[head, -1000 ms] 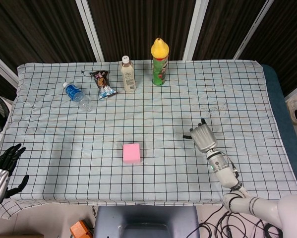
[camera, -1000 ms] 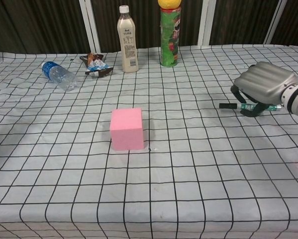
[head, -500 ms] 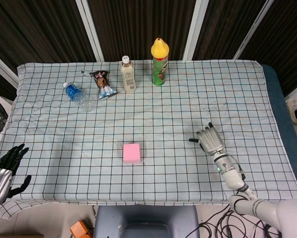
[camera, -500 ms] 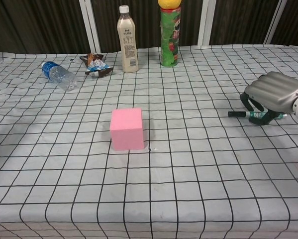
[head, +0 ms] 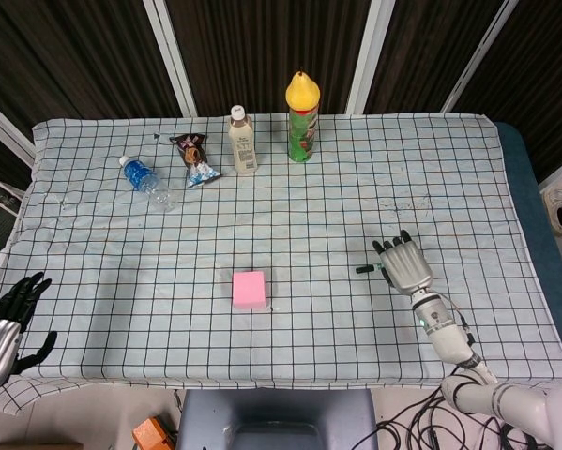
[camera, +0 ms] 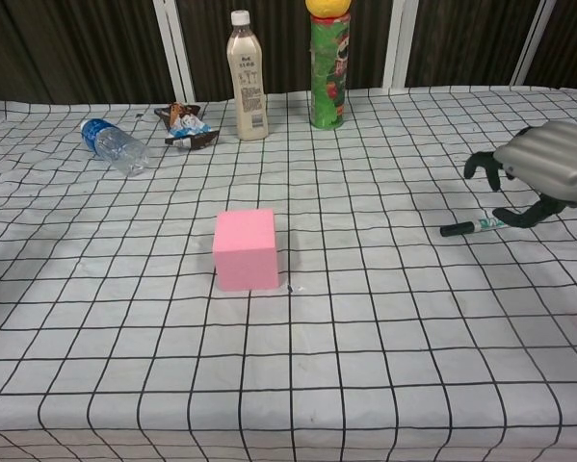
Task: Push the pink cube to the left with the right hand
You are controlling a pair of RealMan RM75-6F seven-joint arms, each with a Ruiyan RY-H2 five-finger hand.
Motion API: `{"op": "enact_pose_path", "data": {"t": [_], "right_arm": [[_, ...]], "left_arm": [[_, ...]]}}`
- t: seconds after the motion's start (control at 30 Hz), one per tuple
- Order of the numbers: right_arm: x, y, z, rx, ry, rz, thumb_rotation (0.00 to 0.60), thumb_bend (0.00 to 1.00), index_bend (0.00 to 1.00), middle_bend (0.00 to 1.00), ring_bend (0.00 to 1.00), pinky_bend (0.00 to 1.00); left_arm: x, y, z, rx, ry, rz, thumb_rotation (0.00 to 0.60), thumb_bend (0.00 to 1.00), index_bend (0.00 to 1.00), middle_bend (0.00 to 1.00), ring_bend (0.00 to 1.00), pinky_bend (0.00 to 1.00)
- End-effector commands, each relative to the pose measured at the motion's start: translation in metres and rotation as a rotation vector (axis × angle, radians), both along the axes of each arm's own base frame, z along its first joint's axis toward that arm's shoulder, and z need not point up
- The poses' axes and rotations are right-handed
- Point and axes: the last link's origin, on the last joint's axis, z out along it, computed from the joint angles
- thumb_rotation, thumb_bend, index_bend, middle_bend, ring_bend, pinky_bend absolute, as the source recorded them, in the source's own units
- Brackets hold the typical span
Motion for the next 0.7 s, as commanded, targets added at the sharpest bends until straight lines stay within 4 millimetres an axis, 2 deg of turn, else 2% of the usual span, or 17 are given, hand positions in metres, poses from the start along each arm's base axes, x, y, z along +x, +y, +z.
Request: {"op": "enact_pose_path", "data": {"t": [0.03, 0.17, 0.23, 0.33, 0.43, 0.53, 0.7], "right_arm": [[0.004, 0.037, 0.045, -0.087, -0.102, 0.059, 0.6, 0.44, 0.34, 0.34, 0.25, 0.24], [-0.002, 0.081, 0.081, -0.194, -0.127, 0.054, 0.6, 0.44, 0.26, 0.2, 0.1, 0.11], [-0.009, 0.105, 0.094, -0.239, -0.134, -0.001, 0.6, 0.44, 0.19, 0.14, 0.02, 0.04], [-0.022, 0.15, 0.109, -0.298, -0.175, -0.099, 0.6, 0.44, 0.1, 0.07, 0.0, 0.0], [-0.037, 0.179, 0.115, -0.339, -0.228, -0.131, 0.6, 0.43, 0.09, 0.05, 0.0, 0.0], [-0.053, 0.19, 0.115, -0.351, -0.27, -0.162, 0.6, 0.43, 0.09, 0.04, 0.0, 0.0], [-0.061, 0.185, 0.119, -0.334, -0.277, -0.19, 0.6, 0.43, 0.08, 0.04, 0.0, 0.0]], "left_arm": [[0.0, 0.0, 0.0, -0.001, 0.001, 0.001, 0.6, 0.4, 0.0, 0.0, 0.0, 0.17], [0.001, 0.0, -0.001, 0.003, 0.007, -0.001, 0.6, 0.4, 0.0, 0.0, 0.0, 0.17], [0.002, -0.001, -0.002, 0.006, 0.012, -0.002, 0.6, 0.4, 0.0, 0.0, 0.0, 0.17], [0.002, -0.002, -0.003, 0.01, 0.022, -0.001, 0.6, 0.4, 0.0, 0.0, 0.0, 0.17], [0.003, -0.001, -0.006, 0.008, 0.031, 0.005, 0.6, 0.4, 0.0, 0.0, 0.0, 0.17], [0.003, 0.0, -0.008, 0.003, 0.041, 0.012, 0.6, 0.4, 0.0, 0.0, 0.0, 0.17], [0.005, 0.002, -0.013, 0.0, 0.058, 0.014, 0.6, 0.4, 0.0, 0.0, 0.0, 0.17]]}}
